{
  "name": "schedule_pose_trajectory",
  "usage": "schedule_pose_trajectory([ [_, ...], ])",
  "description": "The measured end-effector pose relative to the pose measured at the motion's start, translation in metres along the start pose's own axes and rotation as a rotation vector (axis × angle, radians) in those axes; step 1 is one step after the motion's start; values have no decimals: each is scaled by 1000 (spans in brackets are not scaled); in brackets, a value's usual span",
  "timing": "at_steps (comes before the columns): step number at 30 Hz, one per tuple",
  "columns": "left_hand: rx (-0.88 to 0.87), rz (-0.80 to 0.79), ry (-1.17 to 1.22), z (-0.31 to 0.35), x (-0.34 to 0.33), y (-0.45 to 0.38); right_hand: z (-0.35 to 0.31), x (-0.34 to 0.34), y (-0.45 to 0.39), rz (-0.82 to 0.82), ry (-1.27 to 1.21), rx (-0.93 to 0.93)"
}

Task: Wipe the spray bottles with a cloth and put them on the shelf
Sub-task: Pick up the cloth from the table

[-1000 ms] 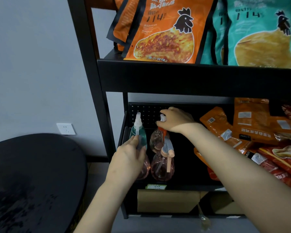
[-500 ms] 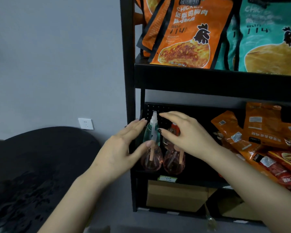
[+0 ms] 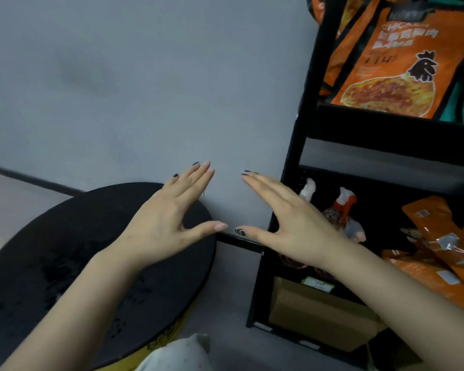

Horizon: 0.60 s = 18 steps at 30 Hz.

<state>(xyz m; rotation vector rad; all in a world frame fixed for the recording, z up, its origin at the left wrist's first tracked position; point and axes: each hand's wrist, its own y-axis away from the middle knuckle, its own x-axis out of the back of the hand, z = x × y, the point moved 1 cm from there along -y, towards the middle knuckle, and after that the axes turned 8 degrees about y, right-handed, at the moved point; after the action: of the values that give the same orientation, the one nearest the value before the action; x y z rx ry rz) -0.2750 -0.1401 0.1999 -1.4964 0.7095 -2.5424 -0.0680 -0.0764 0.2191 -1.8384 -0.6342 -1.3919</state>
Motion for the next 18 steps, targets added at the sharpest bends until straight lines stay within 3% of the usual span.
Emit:
schedule_pose_trajectory([
  [18,228,31,-197,-129,79,121,-117,-102,-107,-69,22,255],
])
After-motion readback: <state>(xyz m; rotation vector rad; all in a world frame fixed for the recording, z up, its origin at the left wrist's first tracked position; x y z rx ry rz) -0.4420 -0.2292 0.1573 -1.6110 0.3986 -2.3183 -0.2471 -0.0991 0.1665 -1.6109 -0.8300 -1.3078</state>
